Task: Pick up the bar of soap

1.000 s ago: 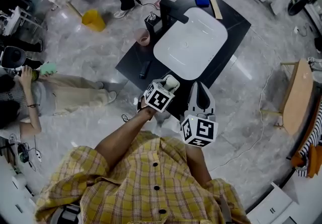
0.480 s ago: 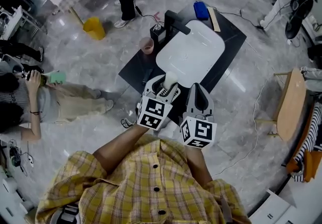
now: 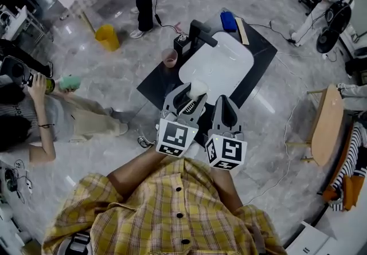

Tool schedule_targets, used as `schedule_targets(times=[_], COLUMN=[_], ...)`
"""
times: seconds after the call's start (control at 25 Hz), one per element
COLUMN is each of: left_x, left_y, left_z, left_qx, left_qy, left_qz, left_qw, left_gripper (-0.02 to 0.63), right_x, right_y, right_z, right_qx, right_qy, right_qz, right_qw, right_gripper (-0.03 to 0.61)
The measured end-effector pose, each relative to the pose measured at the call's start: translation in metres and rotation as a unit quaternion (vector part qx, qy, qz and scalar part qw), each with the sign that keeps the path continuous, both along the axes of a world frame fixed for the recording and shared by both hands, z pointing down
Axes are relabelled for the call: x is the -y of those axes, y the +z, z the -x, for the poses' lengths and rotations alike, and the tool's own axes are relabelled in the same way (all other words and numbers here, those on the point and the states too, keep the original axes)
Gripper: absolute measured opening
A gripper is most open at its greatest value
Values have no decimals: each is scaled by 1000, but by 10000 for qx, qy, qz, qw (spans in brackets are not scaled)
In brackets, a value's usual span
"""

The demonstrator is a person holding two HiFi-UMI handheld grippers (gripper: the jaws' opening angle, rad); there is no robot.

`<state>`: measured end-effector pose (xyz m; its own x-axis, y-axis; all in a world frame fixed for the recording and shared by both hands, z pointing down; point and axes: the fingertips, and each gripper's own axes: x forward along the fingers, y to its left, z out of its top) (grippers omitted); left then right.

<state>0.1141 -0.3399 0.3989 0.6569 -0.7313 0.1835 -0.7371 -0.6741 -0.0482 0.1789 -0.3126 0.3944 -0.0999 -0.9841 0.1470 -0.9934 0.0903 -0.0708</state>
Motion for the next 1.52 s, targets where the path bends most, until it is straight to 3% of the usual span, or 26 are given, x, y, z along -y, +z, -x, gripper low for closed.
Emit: schedule_targets(times=[0.4,1.52], left_x=[-7,-20], left_y=[-38,-43], left_z=[11,17], left_qx=[-255,-360], left_qy=[-141,-157], left_qz=[-488,-507], left_qw=[9984,9979], left_gripper=[186,187], right_x=[-6,-15], right_y=[-17,-30], right_z=[9,12], right_qx=[-111,-288], right_qy=[-108,-82], right_qz=[-249,-470], right_qw=[9996,9984], right_gripper=[20,20])
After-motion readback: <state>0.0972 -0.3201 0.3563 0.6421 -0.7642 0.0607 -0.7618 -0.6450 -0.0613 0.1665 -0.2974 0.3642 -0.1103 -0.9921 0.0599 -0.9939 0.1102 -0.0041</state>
